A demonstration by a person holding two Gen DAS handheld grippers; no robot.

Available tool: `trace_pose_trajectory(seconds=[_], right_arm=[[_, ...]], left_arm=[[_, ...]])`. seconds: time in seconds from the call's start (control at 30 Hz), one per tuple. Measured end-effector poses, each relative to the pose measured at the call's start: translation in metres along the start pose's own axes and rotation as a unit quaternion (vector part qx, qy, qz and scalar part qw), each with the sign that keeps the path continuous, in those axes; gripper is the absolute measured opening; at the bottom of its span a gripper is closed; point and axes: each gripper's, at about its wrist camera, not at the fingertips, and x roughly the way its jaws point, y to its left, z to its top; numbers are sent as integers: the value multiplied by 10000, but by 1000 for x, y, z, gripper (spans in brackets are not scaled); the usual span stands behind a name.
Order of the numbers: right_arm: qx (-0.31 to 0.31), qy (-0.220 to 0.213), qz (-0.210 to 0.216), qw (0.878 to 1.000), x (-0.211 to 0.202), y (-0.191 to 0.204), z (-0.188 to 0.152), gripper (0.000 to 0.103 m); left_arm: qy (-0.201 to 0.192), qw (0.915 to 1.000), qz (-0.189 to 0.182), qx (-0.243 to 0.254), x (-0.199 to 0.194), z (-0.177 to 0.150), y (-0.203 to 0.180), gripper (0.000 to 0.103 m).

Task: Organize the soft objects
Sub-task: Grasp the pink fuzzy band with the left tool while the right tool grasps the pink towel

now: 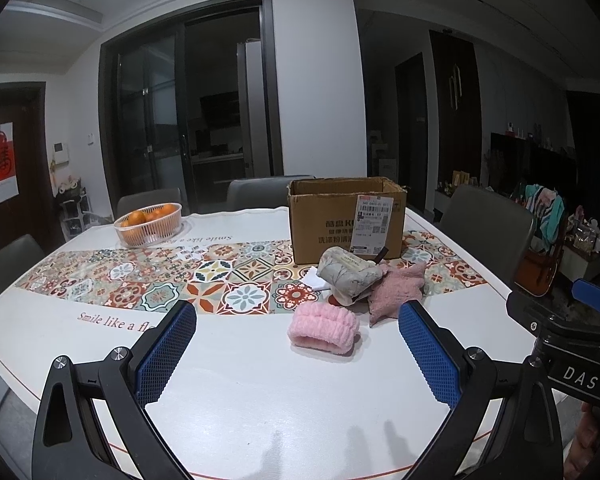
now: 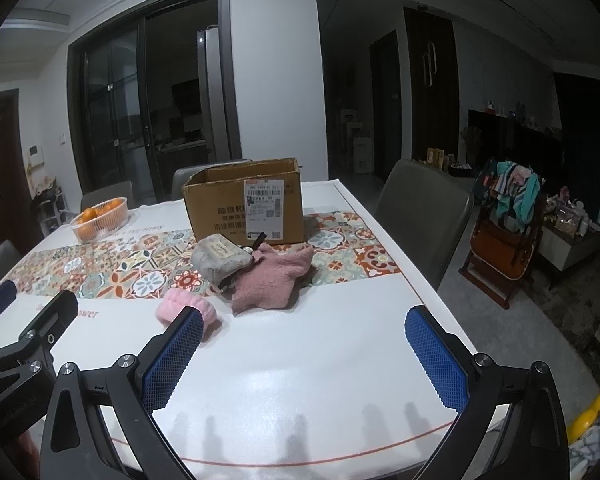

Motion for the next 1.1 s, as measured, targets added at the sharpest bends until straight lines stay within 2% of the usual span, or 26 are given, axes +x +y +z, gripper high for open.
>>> trace_pose_trajectory(seconds=[0.37, 0.63, 1.0, 1.1], right_arm=[[-75, 168, 206, 9996, 44, 5, 5, 102], [-168, 362, 353, 9986, 85, 9, 9, 96], [-128, 1051, 624, 9924, 149, 15, 6, 81], [-176, 1195, 659, 9905, 164, 18, 4, 80]], left_arm=[[287, 9995, -53, 71, 48, -4, -1, 103], [562, 9978, -252, 238, 84, -8, -6, 103], [1293, 9903, -461, 232, 142, -21, -10, 100], [1449, 9880, -464, 250, 156, -25, -11, 100]])
